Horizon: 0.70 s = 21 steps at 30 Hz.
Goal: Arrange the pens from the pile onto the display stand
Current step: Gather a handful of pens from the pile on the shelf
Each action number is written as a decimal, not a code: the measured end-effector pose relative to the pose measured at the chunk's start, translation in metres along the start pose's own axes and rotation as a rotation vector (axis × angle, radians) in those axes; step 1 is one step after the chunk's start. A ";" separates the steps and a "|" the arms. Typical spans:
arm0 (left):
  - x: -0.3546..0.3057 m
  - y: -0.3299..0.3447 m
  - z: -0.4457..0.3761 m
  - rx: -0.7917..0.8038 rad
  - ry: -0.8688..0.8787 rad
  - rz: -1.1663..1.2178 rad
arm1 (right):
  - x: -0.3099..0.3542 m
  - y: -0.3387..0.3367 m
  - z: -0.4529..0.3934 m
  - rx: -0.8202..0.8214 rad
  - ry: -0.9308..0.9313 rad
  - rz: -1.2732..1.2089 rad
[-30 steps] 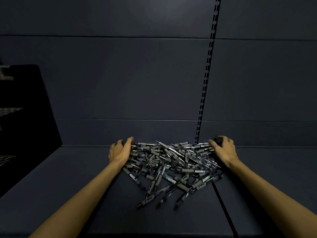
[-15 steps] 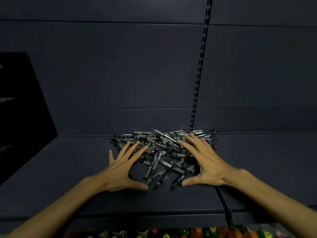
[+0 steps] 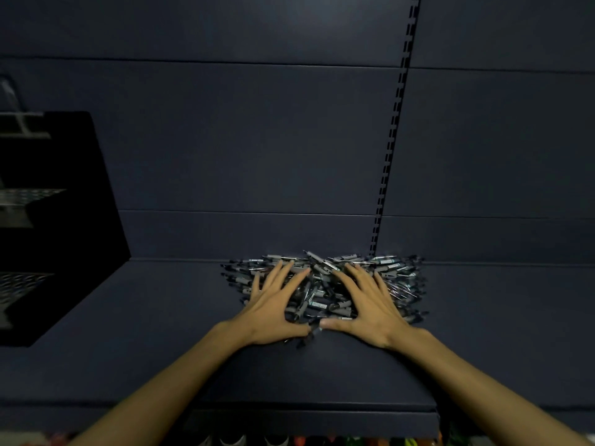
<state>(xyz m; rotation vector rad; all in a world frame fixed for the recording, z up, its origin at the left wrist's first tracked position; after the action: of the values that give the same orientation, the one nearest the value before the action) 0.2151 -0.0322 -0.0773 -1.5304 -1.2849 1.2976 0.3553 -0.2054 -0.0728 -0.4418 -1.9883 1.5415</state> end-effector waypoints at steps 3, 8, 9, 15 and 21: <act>-0.002 0.005 -0.014 -0.025 -0.004 -0.058 | 0.000 0.003 -0.010 -0.048 0.051 0.018; -0.002 0.006 -0.019 -0.079 -0.017 -0.049 | -0.001 0.005 -0.016 -0.096 0.070 -0.003; -0.003 0.006 -0.018 -0.085 -0.010 -0.049 | -0.002 0.005 -0.015 -0.103 0.058 -0.002; -0.006 0.002 -0.010 -0.134 0.045 -0.065 | -0.003 0.002 -0.006 -0.122 0.011 0.012; -0.005 0.002 -0.011 -0.127 0.051 -0.054 | -0.007 0.001 -0.001 -0.124 -0.017 0.047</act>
<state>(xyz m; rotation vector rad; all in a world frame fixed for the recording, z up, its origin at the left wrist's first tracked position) 0.2264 -0.0372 -0.0755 -1.5938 -1.3895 1.1549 0.3611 -0.2084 -0.0750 -0.5303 -2.1086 1.4596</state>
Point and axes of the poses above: each hand's wrist, its own z-axis away from the middle knuckle, its own y-axis out of the palm, x = y × z, the point moved 3 cm from there along -z, towards the middle knuckle, and after that the axes turned 10 degrees about y, right-handed, at the moved point
